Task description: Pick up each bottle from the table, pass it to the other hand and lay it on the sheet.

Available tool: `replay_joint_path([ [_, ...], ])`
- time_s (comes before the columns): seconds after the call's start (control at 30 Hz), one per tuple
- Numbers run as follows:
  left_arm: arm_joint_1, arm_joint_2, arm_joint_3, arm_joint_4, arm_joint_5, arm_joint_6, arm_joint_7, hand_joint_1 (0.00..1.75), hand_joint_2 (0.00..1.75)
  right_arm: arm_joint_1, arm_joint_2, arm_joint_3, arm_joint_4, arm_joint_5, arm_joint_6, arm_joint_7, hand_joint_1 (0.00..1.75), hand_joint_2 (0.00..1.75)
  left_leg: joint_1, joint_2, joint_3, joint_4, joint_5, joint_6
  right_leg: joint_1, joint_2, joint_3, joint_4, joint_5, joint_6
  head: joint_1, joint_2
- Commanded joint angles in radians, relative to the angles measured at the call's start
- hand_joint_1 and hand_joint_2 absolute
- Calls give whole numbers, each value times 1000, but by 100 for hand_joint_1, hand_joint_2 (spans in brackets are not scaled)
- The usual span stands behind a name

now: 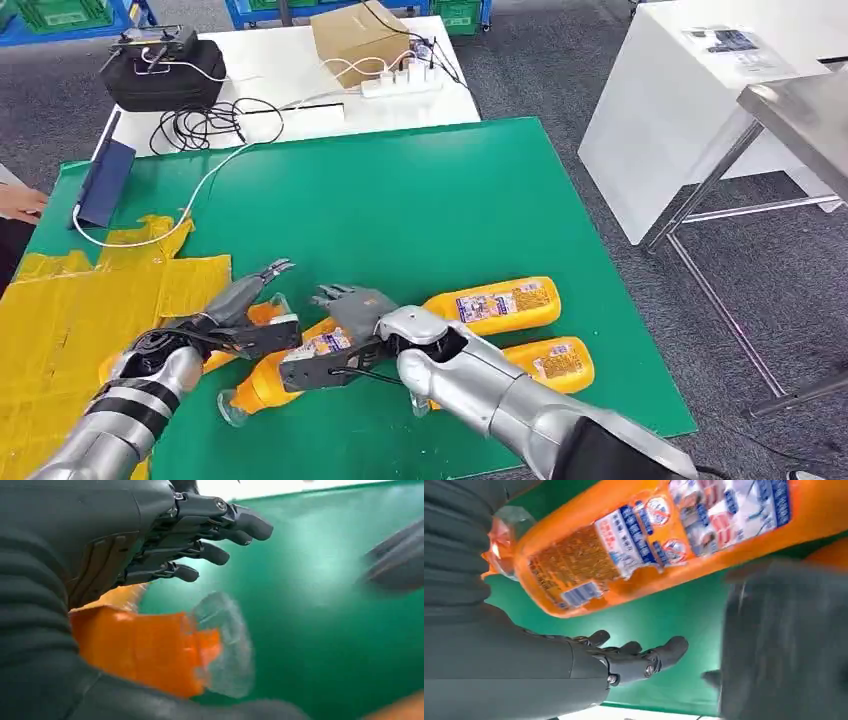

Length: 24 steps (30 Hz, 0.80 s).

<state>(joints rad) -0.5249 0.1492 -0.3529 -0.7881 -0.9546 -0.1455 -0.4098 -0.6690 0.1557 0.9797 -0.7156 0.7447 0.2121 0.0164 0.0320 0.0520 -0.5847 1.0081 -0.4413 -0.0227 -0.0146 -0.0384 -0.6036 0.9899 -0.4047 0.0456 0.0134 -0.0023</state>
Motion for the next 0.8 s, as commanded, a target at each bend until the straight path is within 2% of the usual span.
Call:
replay_joint_path([
  [0.03, -53, 20, -9, -14, 111, -81, -40, 0, 0, -83, 56, 96, 132, 17, 23, -13, 0, 175, 0, -5, 0, 1, 0, 2, 0, 2, 0, 1, -1, -2, 0, 0],
  [0.1, -48, 16, -3, -20, 139, -89, -47, 0, 0, -88, 55, 115, 142, 32, 31, -17, 0, 175, 0, -4, 0, 1, 0, 3, 0, 2, -1, 1, 0, -2, 0, 0],
  [0.2, -59, 2, 4, -42, 226, -120, -70, 0, 0, -91, 79, 220, 207, 113, 72, -31, 0, 175, 0, -3, -1, 1, 0, 2, 0, 2, -1, 1, 0, -1, 0, 0],
  [0.27, -64, 1, -5, -45, 236, -121, -60, 0, 0, -85, 89, 227, 236, 118, 49, -36, 0, 175, 0, -4, -1, 0, 0, 2, 0, 1, -1, 0, 0, -1, 0, 0],
  [0.33, -73, -35, 27, -43, 280, -124, -77, 0, 0, -86, 94, 302, 286, 161, 177, -60, 0, 175, 0, -5, -1, 0, 0, 2, 0, 0, 0, 0, -1, -1, 0, 0],
  [0.37, -76, -55, 38, -43, 301, -119, -83, 0, 0, -72, 87, 326, 301, 175, 200, -71, 42, 175, 1, -7, 0, 0, 0, 3, 0, 0, 1, 0, -1, -2, 0, 0],
  [0.4, -75, -81, 62, -49, 341, -120, -90, 0, 0, -49, 76, 342, 316, 182, 211, -84, 138, 175, 0, -8, -1, 0, 0, 3, 0, -2, 1, 0, -1, -1, 0, 0],
  [0.43, -67, -90, 74, -68, 365, -120, -90, 0, 0, -36, 68, 353, 324, 188, 204, -96, 154, 175, 0, -9, 0, -1, 0, 3, 0, -2, 2, -1, -1, -2, 0, 0],
  [0.77, -46, -86, 85, -105, 393, -122, -81, 0, 0, -34, 64, 360, 327, 189, 211, -103, 154, 175, 0, -5, 4, -2, 1, 3, 0, 1, 4, -2, 0, -2, 0, 0],
  [0.8, -41, -94, 106, -109, 420, -122, -90, 0, 0, -34, 62, 366, 323, 194, 221, -107, 168, 175, 0, -7, 4, -2, 1, 3, 0, 0, 4, -3, 0, -2, 1, 0],
])
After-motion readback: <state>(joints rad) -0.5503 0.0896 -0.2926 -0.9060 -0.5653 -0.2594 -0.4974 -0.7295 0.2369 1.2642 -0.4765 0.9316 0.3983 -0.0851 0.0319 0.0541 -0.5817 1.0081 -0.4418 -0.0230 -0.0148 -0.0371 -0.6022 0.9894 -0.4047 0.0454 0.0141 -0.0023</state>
